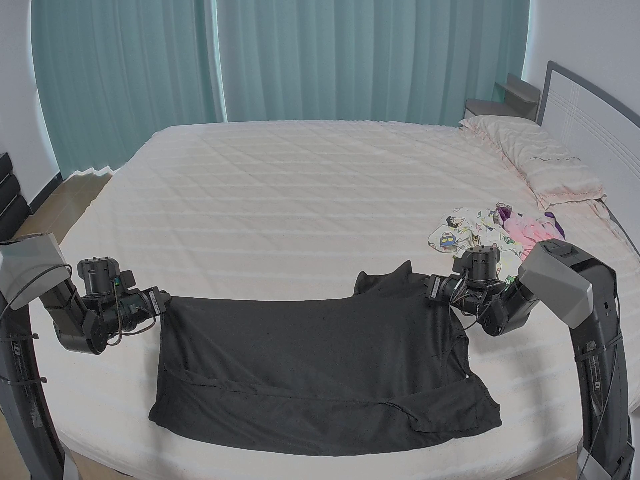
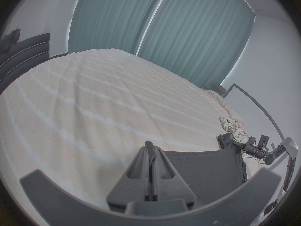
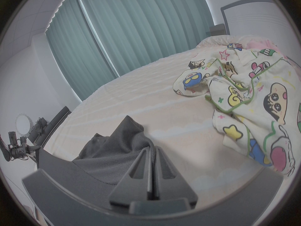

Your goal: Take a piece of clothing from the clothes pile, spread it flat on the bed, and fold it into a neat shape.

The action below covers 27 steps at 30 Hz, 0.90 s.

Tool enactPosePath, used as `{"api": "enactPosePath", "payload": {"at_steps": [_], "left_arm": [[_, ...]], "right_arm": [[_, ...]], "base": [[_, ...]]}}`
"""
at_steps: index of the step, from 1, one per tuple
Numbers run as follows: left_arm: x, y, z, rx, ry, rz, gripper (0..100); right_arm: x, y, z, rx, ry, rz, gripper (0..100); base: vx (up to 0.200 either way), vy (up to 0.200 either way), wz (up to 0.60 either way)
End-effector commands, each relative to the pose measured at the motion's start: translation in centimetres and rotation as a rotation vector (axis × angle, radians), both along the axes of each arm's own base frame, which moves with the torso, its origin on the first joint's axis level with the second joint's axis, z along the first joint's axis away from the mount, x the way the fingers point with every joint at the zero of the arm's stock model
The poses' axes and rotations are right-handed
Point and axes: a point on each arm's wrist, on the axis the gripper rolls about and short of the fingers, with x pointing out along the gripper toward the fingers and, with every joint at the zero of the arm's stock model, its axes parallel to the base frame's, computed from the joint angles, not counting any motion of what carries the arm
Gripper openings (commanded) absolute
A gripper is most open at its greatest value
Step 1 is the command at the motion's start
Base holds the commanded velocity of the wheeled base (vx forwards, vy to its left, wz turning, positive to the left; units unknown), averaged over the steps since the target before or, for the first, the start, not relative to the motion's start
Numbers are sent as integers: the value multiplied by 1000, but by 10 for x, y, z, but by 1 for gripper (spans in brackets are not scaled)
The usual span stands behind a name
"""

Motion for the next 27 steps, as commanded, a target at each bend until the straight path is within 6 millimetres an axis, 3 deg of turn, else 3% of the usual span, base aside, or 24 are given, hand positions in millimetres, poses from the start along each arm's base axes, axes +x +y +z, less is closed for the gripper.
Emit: {"api": "enactPosePath", "payload": {"at_steps": [1, 9, 19, 27], "left_arm": [[0, 1, 2, 1, -6, 2, 0], [-1, 1, 2, 1, -1, 3, 0], [-5, 0, 2, 7, 3, -1, 0], [-9, 0, 2, 9, 9, -2, 0]], "right_arm": [[2, -3, -3, 1, -24, -9, 0], [-5, -11, 17, 5, -39, -18, 0], [-32, -14, 38, 33, -23, 26, 0], [-48, -22, 40, 35, -17, 27, 0]], "base": [[0, 0, 0], [0, 0, 0], [0, 0, 0], [0, 0, 0]]}}
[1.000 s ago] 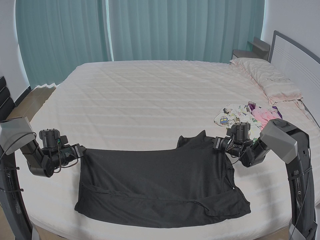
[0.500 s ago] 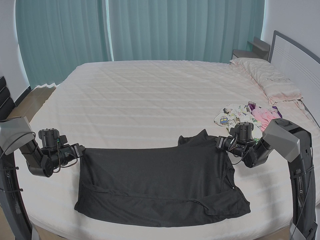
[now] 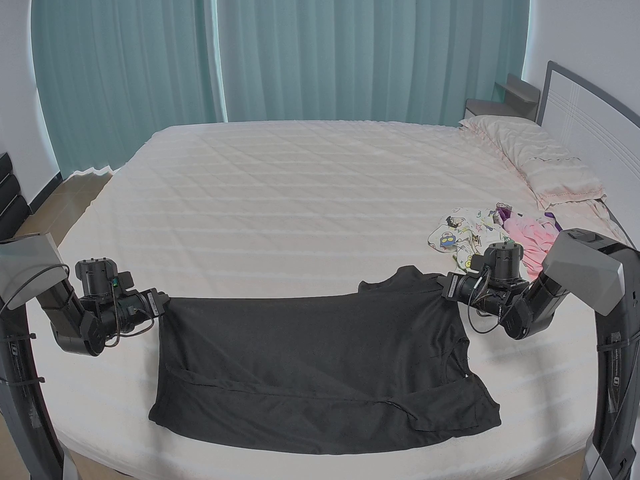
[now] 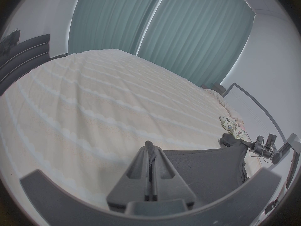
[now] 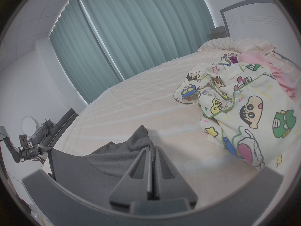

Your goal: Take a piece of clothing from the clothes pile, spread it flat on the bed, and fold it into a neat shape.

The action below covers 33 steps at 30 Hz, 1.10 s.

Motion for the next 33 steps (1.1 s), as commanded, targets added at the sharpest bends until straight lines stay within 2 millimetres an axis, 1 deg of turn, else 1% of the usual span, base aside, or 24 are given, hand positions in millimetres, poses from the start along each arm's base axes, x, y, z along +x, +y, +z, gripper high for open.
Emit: {"api": "enactPosePath", "payload": {"at_steps": [1, 4, 9, 17, 33], "left_arm": [[-3, 0, -1, 0, 8, 0, 0], [-7, 0, -2, 0, 3, 3, 0], [-14, 0, -4, 1, -9, 3, 0], [-20, 0, -6, 1, -12, 5, 0], [-17, 1, -3, 4, -46, 9, 0]], "right_arm": [[-10, -4, 7, 2, -2, 2, 0], [-25, -7, 7, 8, 11, 32, 0], [-38, -10, 3, 8, 24, 37, 0], [-49, -12, 4, 13, 9, 41, 0], [-39, -11, 11, 29, -48, 36, 0]], "base": [[0, 0, 0], [0, 0, 0], [0, 0, 0], [0, 0, 0], [0, 0, 0]]}}
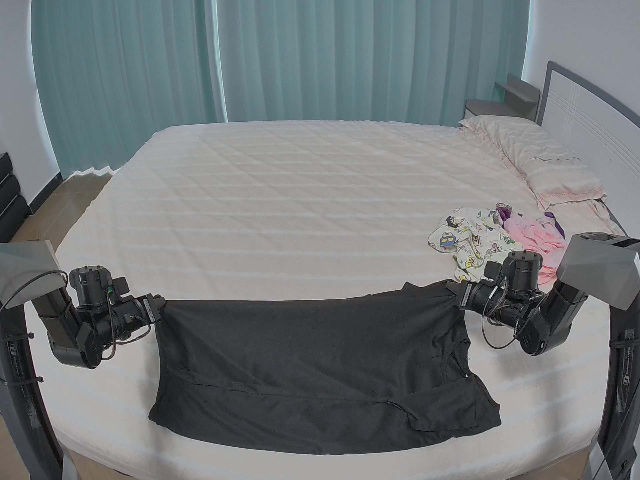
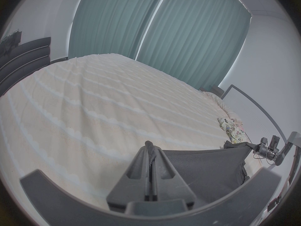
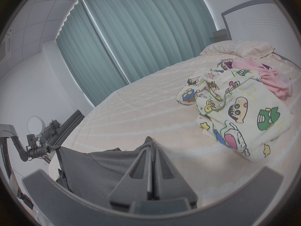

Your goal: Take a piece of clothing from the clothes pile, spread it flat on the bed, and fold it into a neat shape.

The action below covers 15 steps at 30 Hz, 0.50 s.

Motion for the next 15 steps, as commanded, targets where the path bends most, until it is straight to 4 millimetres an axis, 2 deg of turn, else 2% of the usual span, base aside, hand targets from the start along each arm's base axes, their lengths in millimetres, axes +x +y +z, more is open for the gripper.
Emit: {"api": "enactPosePath", "payload": {"at_steps": [1, 15], "left_arm": [[1, 0, -1, 0, 1, 1, 0], [-16, 0, -1, 13, 33, -5, 0]], "right_arm": [[0, 0, 0, 1, 0, 3, 0], [-28, -9, 1, 4, 55, 11, 0]], "base": [[0, 0, 0], [0, 0, 0]]}}
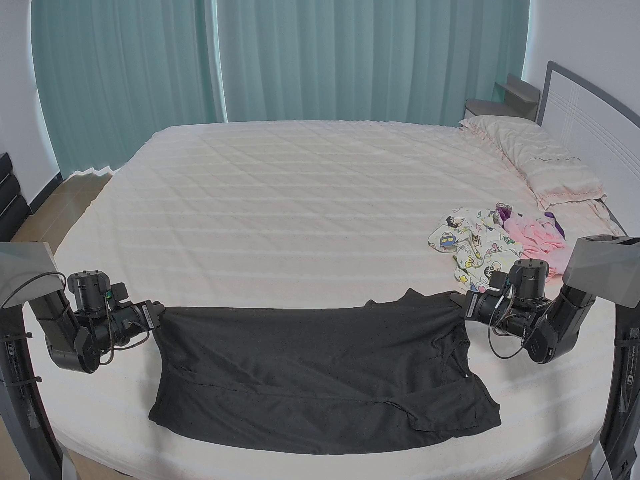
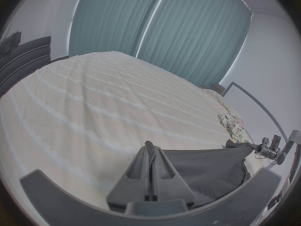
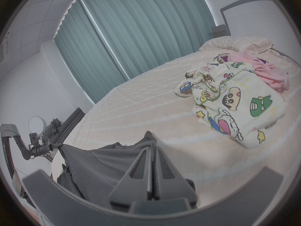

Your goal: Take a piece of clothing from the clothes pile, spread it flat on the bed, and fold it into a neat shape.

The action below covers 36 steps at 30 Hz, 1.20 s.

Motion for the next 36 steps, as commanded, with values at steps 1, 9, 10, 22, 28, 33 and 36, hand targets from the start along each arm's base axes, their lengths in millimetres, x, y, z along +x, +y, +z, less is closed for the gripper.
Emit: {"api": "enactPosePath", "payload": {"at_steps": [1, 9, 10, 22, 28, 33, 36], "left_arm": [[-7, 0, 2, 3, 7, -1, 0], [-24, -3, -7, 28, 64, -28, 0], [-24, -3, -7, 26, 68, -29, 0], [-49, -4, -24, 65, 164, -62, 0], [-57, -5, -36, 87, 214, -87, 0], [-61, -6, -47, 85, 235, -88, 0], [-63, -6, -52, 84, 237, -88, 0]], "right_arm": [[-8, -3, 4, -1, 7, -2, 0], [-33, -8, -7, 0, 40, 20, 0], [-34, -8, -8, 0, 42, 21, 0], [-70, -12, -41, -24, 83, 49, 0], [-82, -14, -49, -71, 121, 73, 0], [-87, -15, -50, -82, 139, 79, 0], [-88, -15, -51, -92, 143, 85, 0]], "base": [[0, 0, 0], [0, 0, 0], [0, 0, 0], [0, 0, 0], [0, 0, 0], [0, 0, 0], [0, 0, 0]]}}
